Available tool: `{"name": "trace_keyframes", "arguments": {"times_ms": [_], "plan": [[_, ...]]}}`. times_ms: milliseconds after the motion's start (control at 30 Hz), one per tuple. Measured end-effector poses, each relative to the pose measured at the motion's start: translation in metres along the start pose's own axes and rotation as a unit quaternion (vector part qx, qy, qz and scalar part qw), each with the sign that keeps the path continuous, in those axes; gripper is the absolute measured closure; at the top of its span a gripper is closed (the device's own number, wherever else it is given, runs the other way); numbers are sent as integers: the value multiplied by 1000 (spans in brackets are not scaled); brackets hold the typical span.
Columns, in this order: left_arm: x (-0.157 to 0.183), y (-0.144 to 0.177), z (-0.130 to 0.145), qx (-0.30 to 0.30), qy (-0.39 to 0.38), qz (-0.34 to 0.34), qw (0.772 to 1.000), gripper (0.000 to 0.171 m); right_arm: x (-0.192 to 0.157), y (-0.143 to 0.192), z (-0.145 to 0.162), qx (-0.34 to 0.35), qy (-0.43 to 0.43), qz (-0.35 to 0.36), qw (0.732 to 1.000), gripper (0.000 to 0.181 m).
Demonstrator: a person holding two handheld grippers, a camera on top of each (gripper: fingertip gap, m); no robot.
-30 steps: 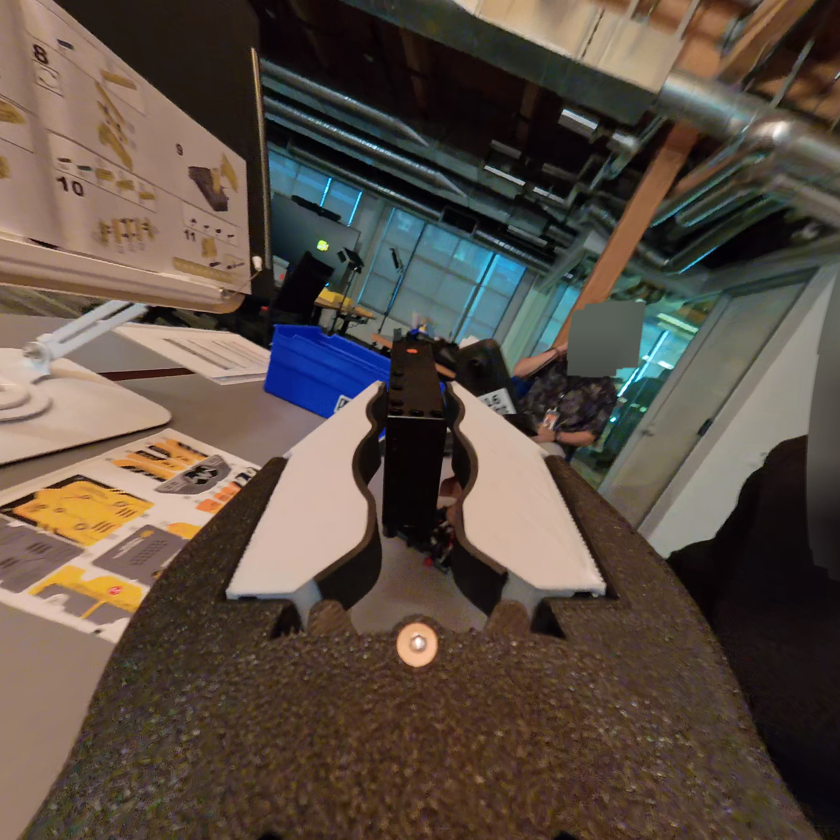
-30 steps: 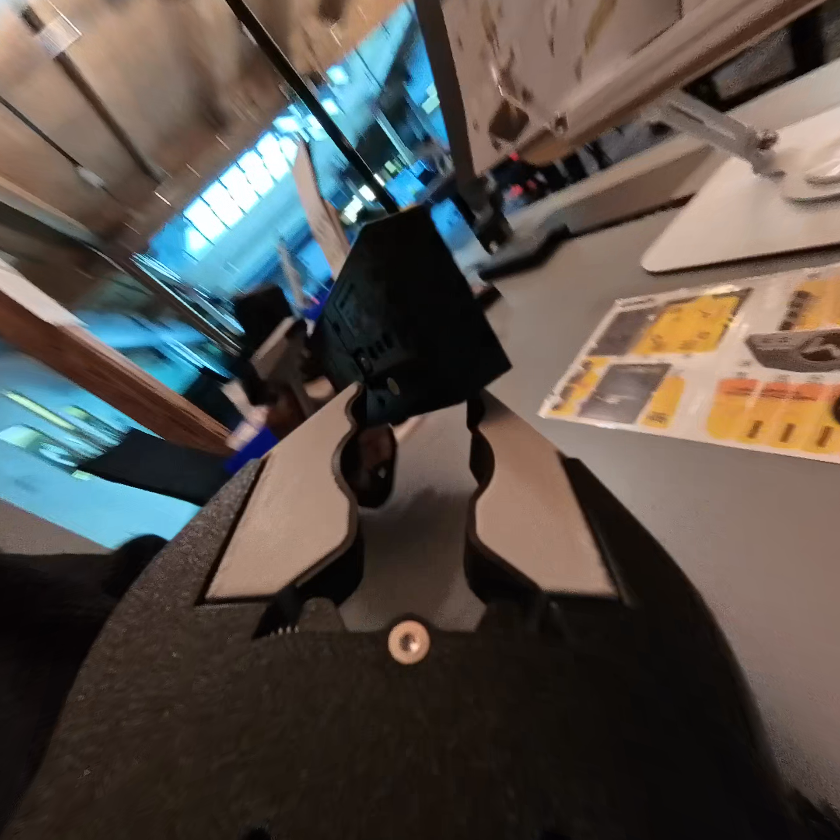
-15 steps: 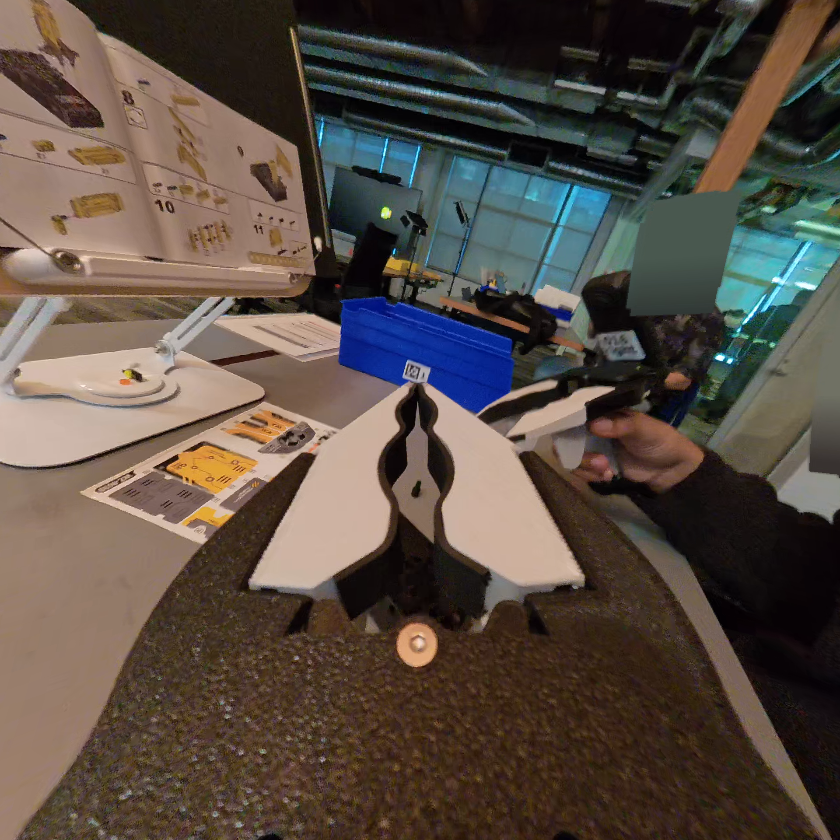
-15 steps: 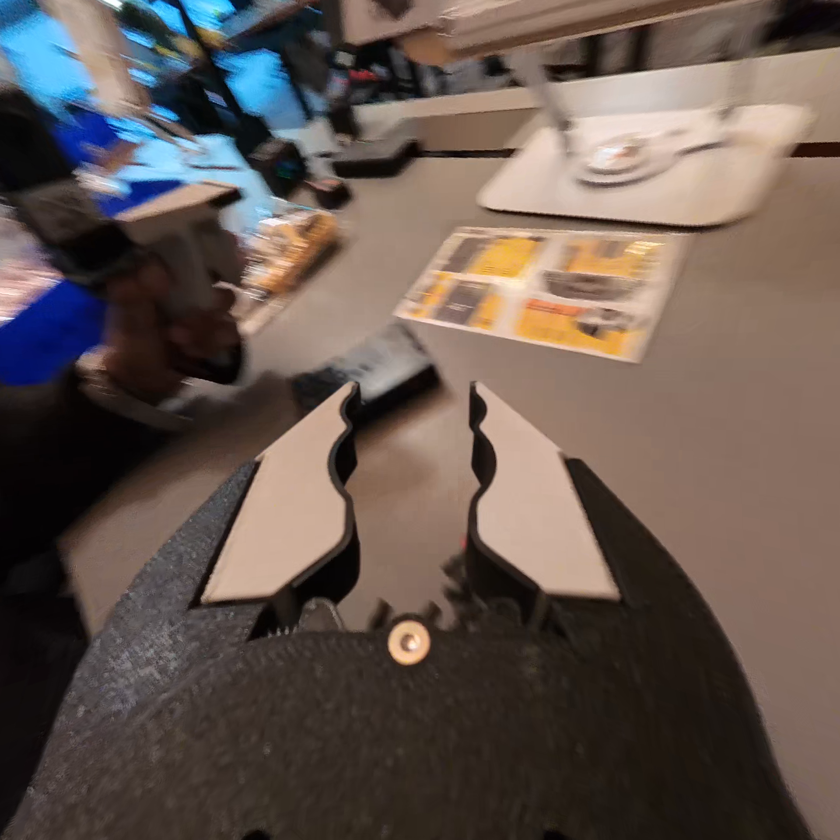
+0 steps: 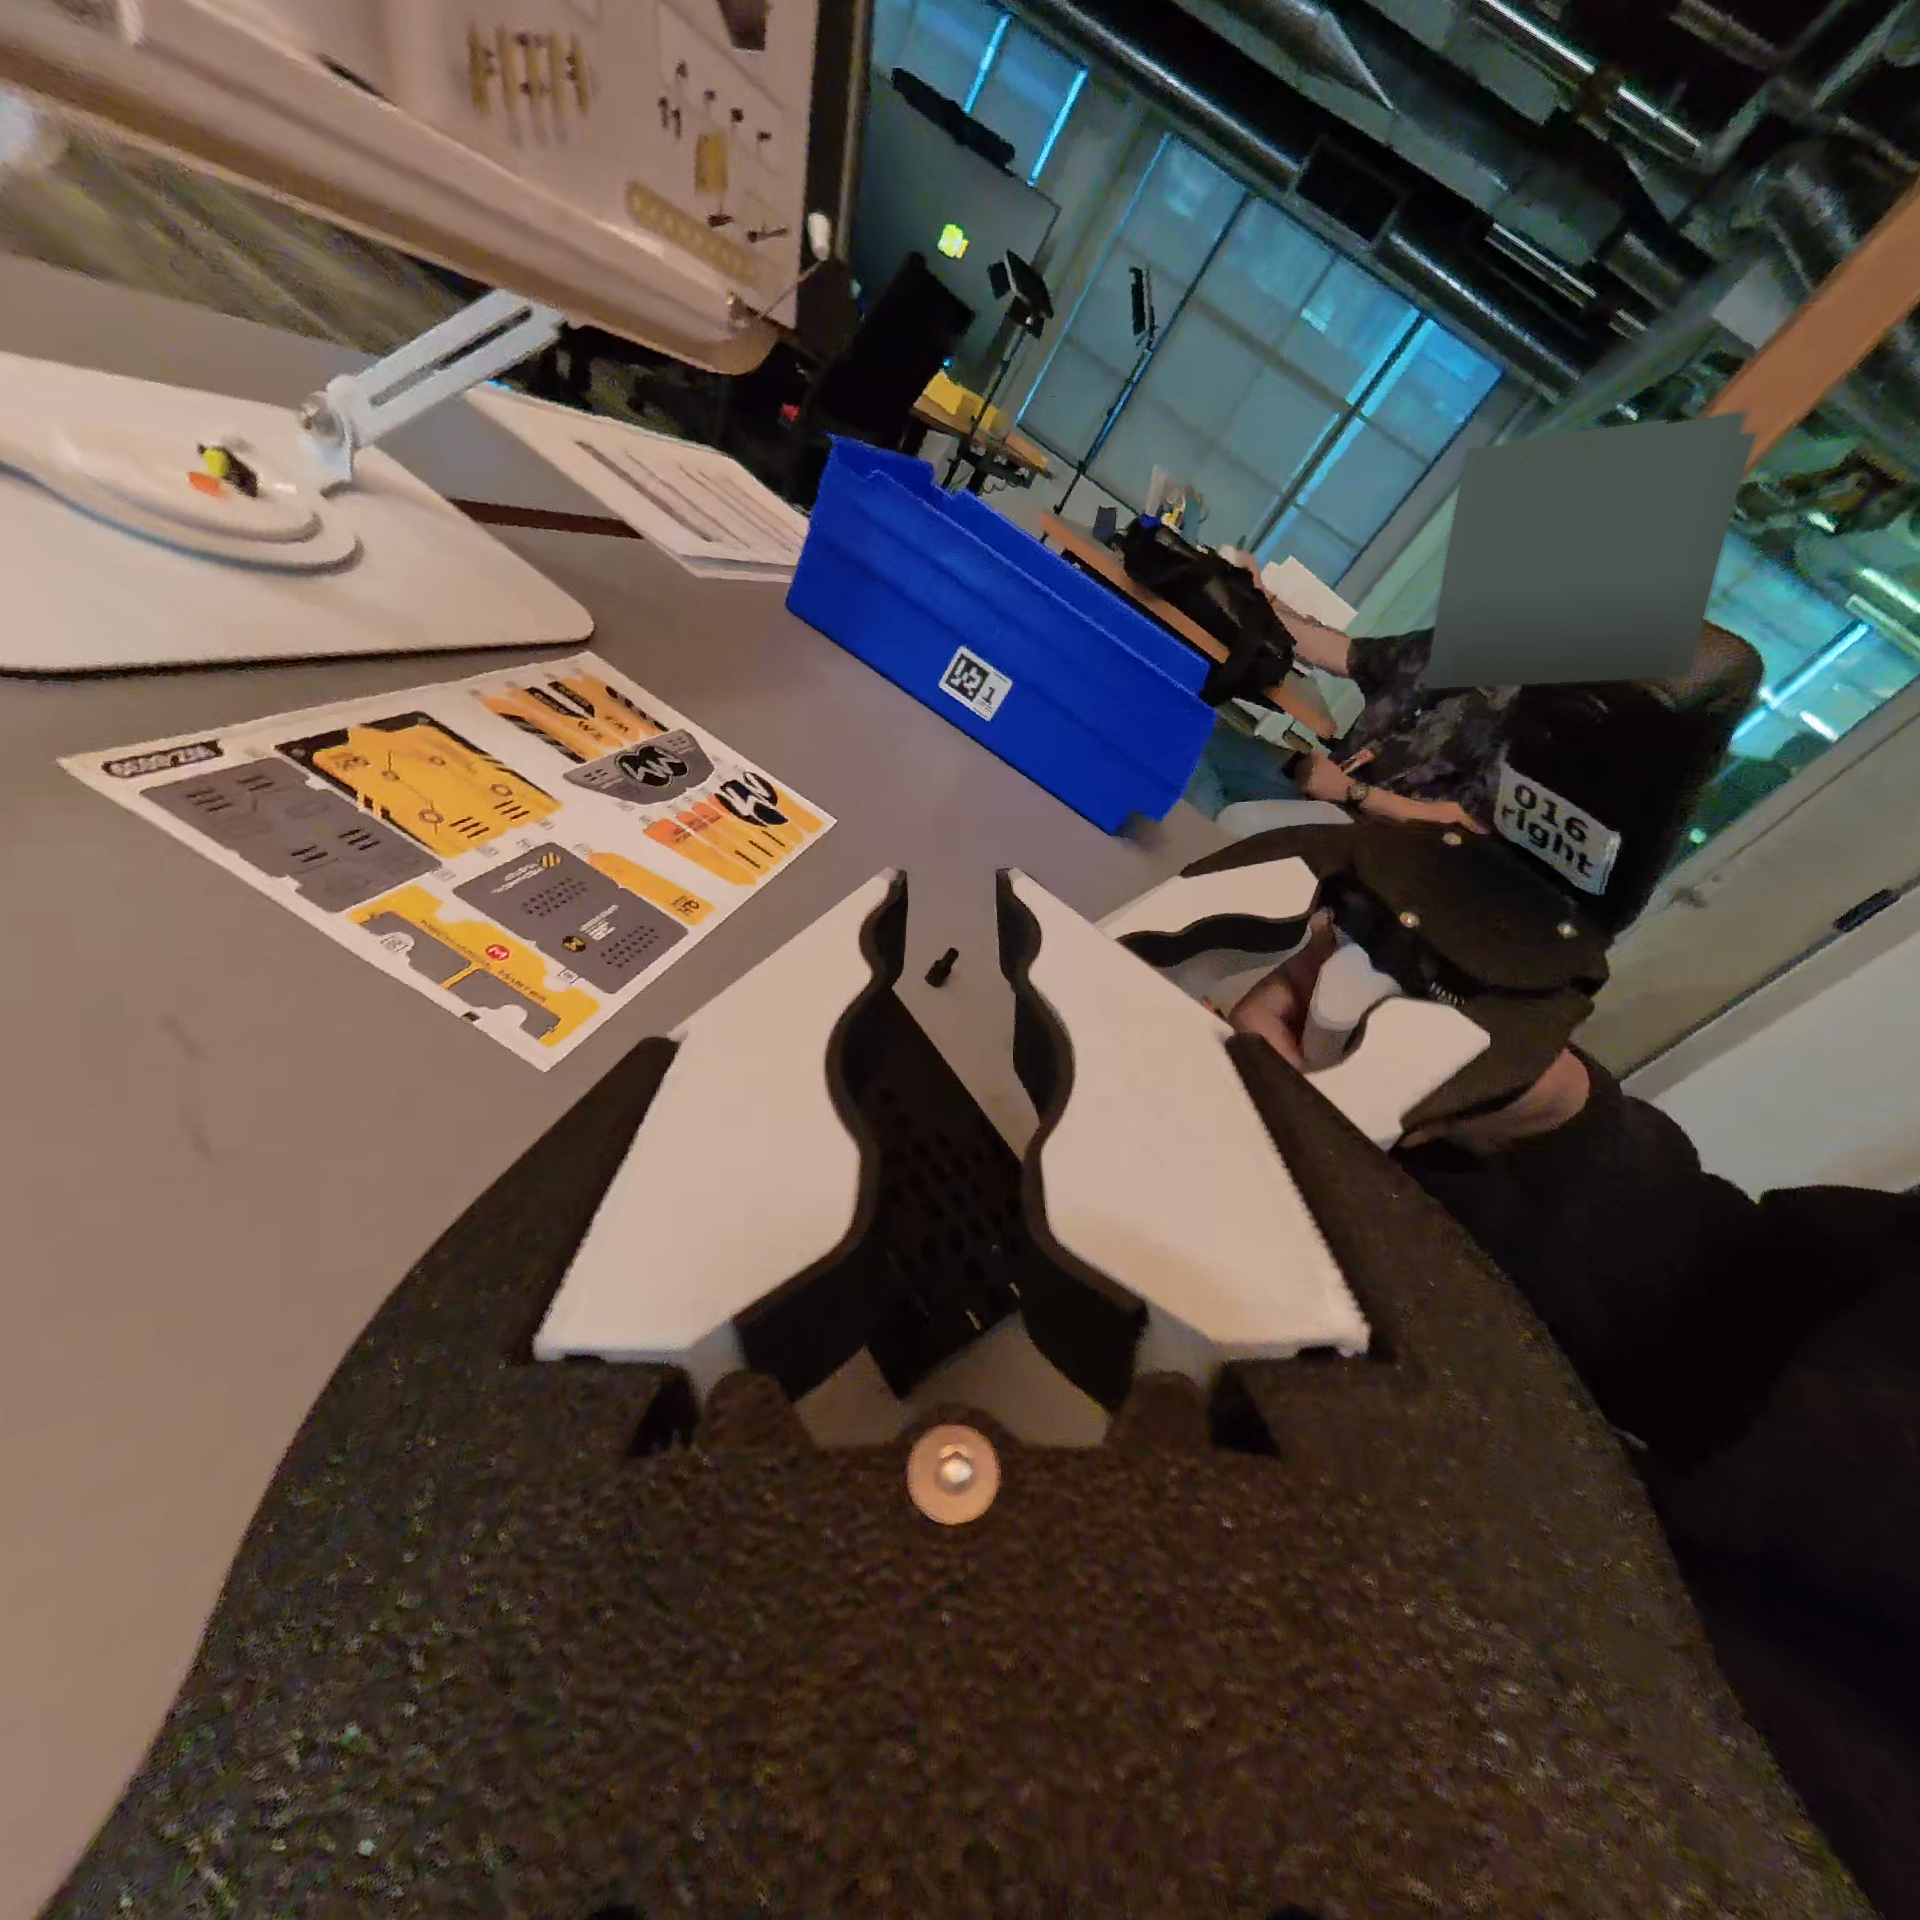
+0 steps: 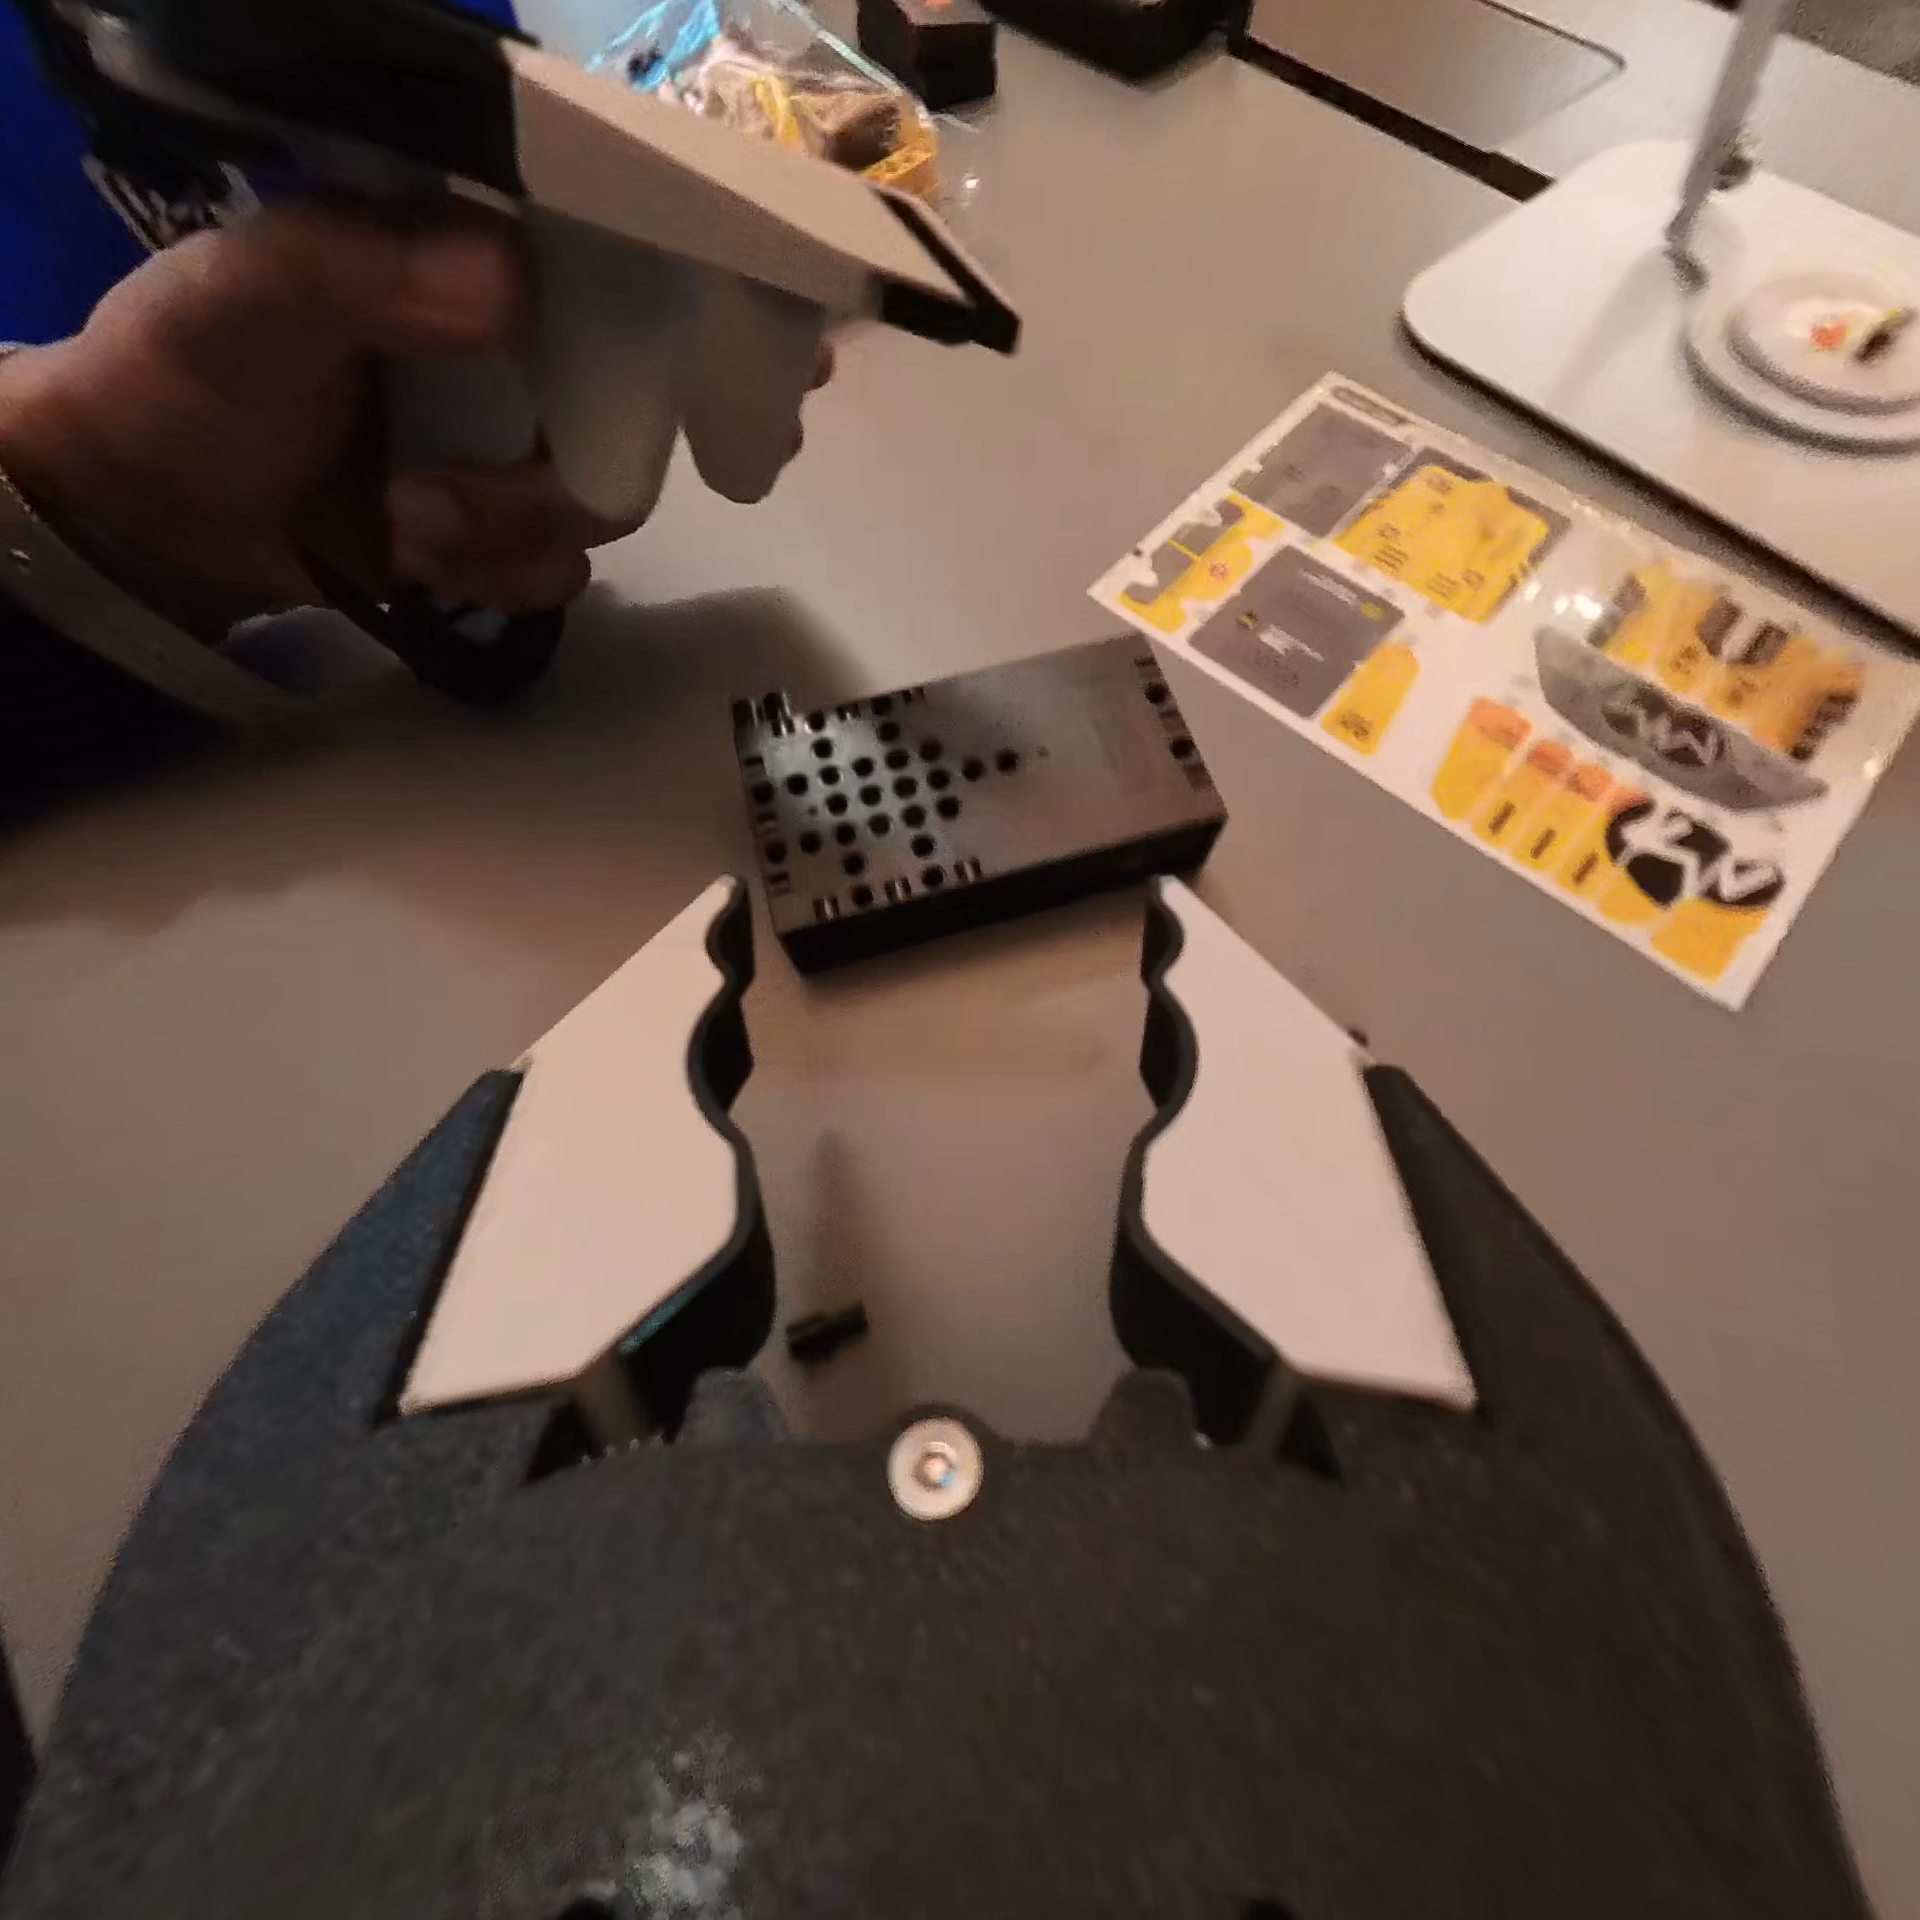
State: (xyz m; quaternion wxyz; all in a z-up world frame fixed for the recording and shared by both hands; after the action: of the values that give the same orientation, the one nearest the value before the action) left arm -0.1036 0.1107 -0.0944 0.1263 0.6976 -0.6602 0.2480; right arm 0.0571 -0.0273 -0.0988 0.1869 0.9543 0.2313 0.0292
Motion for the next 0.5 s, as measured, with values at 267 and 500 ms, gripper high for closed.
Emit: {"name": "trace_keyframes", "arguments": {"times_ms": [267, 500], "plan": [[-10, 6, -8, 28, 48, -12, 998, 154, 2, -64, -20, -136, 91, -47, 985, 77], [-5, 7, -13, 32, 59, 8, 998, 152, 3, -91, -24, -216, 166, -41, 961, 62]]}}
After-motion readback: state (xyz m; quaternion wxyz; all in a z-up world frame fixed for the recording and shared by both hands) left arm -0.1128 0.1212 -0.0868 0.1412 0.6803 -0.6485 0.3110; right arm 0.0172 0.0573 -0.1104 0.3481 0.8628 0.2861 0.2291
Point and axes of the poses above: each gripper's, where its closed fingertips meet, y back along the fingers, z out of its underside, x = y × z across the jaws, the point moved 10 cm from there along y, back along the fingers, and after that the axes turned 13 degrees about x, right-handed, at the moved point
